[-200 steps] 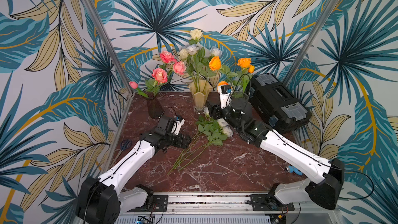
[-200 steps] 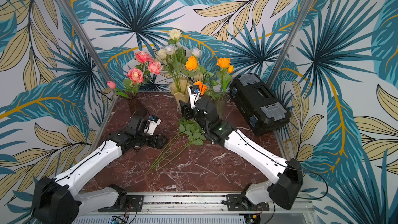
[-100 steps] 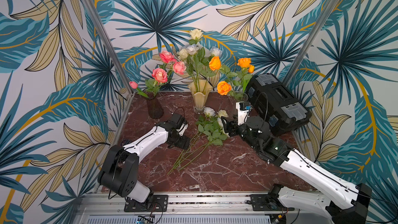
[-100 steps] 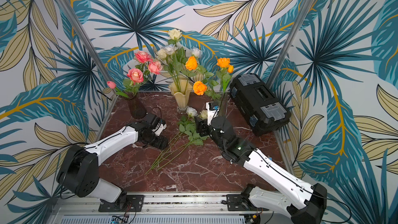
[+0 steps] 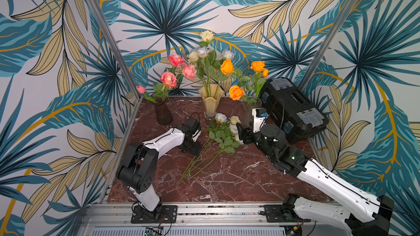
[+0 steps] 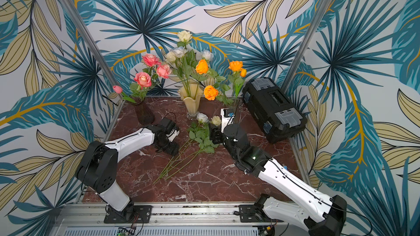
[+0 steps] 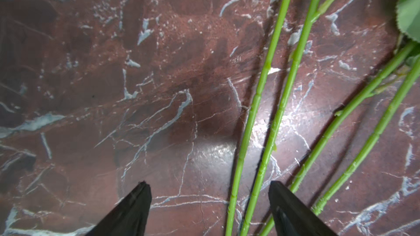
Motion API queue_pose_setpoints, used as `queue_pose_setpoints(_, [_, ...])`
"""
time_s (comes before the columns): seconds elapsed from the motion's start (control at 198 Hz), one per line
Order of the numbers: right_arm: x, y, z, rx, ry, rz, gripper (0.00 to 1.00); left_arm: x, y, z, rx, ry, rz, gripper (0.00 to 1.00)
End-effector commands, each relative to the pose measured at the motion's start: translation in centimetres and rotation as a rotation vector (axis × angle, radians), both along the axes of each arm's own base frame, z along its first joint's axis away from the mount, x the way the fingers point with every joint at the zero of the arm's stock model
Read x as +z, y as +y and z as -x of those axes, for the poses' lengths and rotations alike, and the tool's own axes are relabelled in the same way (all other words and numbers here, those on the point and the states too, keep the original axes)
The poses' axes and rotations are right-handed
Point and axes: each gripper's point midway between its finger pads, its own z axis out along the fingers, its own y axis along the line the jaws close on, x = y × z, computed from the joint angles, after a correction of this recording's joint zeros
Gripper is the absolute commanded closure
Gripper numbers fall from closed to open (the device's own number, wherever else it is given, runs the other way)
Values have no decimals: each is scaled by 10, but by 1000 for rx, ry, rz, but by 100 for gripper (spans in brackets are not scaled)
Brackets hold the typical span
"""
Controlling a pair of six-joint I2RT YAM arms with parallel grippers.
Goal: Arrange the flowers in different vases according to their variety
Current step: Pick up the flower at the center of the board.
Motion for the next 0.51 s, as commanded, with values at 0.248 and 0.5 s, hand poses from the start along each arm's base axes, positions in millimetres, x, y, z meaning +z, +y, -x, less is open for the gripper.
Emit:
queue_pose_setpoints(0.248, [-6,-12,4,-40,-1,19,31,-6,-8,-17,-51,-21,-47,15])
queue_pose_setpoints(0.5, [-3,-16,5,-50,-5,26,31,-18,-4,-21,-40,-5,-87,21])
